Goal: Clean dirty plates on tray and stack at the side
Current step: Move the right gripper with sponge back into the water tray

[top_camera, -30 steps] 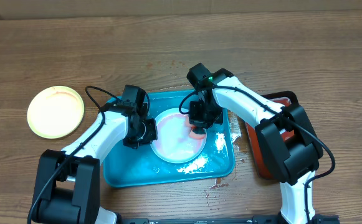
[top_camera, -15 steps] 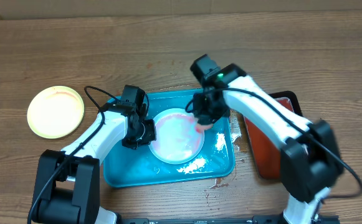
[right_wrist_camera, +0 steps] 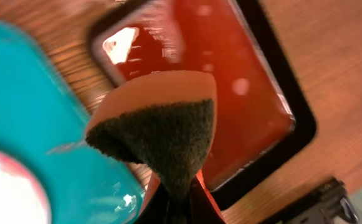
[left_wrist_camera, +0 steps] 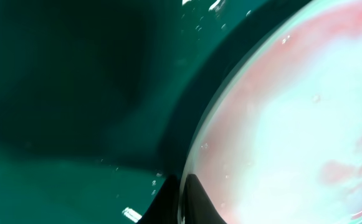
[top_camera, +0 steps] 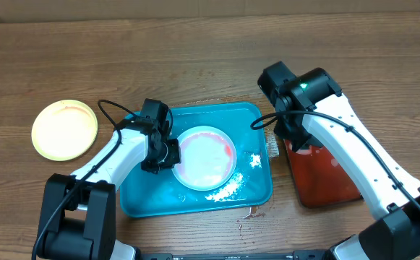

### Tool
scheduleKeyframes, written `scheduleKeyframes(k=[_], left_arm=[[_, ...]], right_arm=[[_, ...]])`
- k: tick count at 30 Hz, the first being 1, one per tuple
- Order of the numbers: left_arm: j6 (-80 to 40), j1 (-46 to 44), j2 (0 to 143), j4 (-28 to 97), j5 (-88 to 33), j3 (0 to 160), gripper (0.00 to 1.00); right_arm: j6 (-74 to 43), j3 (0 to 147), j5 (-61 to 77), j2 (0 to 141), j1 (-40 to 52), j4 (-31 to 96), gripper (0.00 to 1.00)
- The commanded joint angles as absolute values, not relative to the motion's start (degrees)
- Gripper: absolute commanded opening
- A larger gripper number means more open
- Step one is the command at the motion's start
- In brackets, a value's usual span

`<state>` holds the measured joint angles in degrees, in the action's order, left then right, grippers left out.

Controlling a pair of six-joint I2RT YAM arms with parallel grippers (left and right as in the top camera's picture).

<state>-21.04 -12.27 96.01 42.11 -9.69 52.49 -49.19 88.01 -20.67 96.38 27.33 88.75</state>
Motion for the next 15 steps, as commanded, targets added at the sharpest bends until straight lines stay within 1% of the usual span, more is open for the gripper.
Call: scheduleKeyframes(k=[1,8,11,15], left_arm=[[-21.82,-11.79,95.59,44.03,-7.05,55.09,0.04],[-20.08,-12.1,90.48,51.62,-1.93,64.03,0.04],[-19.9,-13.26,88.31,54.87,2.31,67.46,0.04],[-19.44,-16.84,86.65,59.99,11.49,72.1,0.04]], right_arm=[[-54.06,81.87,-23.31,96.42,26.44,85.95,0.04],[-54.0,63.68,-15.84,96.42,22.92,71.05,0.04],[-53.95,58.87,-14.44,96.42,20.32,67.68,0.04],[-53.41,55.57,-13.3,96.42,16.01,65.36,0.04]])
